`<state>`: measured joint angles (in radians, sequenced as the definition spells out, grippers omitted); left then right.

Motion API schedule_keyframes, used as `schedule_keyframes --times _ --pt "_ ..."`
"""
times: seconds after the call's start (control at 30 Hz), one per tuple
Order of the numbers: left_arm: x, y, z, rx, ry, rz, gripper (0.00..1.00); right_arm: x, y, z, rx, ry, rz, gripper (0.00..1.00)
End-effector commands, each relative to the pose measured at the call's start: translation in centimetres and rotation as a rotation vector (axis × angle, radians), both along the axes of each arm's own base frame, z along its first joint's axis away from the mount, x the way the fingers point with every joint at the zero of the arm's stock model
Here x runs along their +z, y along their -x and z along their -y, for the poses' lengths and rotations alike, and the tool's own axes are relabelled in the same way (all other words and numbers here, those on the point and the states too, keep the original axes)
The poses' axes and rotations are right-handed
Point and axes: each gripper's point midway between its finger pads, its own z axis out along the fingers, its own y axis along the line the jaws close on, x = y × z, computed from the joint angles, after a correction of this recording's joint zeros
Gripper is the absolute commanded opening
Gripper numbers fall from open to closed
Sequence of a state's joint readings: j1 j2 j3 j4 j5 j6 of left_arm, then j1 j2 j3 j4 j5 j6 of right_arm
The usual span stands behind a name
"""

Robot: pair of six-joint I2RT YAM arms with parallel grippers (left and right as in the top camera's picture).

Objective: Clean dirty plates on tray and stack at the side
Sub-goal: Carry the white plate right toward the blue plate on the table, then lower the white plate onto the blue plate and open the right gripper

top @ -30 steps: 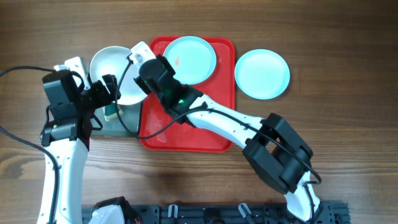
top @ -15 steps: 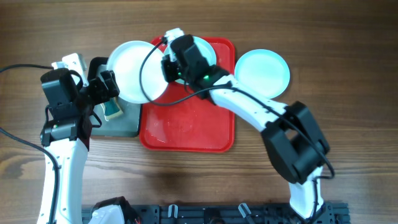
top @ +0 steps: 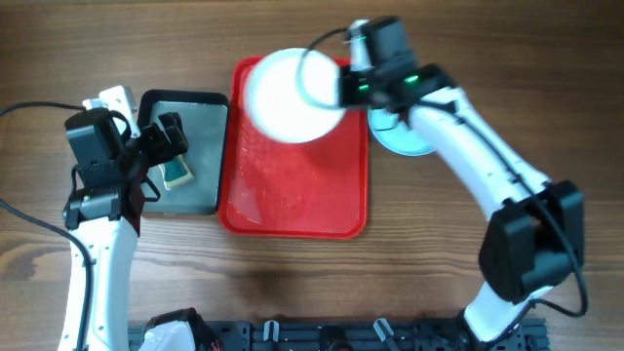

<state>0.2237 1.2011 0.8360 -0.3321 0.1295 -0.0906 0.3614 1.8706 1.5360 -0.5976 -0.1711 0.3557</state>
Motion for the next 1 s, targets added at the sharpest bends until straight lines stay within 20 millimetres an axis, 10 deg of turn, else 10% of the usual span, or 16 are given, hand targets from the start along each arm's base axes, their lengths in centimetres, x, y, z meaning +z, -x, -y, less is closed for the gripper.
schedule_keyframes --times 0.0,0.4,0.97 --pt "0.1 -0.1 0.1 -0.007 0.007 0.001 1.0 1.2 -1.1 5.7 -0.106 -0.071 -0.041 0.04" --pt "0.1 -0.1 0.1 -0.007 0.007 0.001 1.0 -1.7 -0.1 21.1 -0.42 -0.004 -0.179 0.04" --pt "0.1 -0.1 0.1 -0.007 0.007 0.001 1.0 -8.2 1.8 22.5 -0.468 0.025 -0.224 0.04"
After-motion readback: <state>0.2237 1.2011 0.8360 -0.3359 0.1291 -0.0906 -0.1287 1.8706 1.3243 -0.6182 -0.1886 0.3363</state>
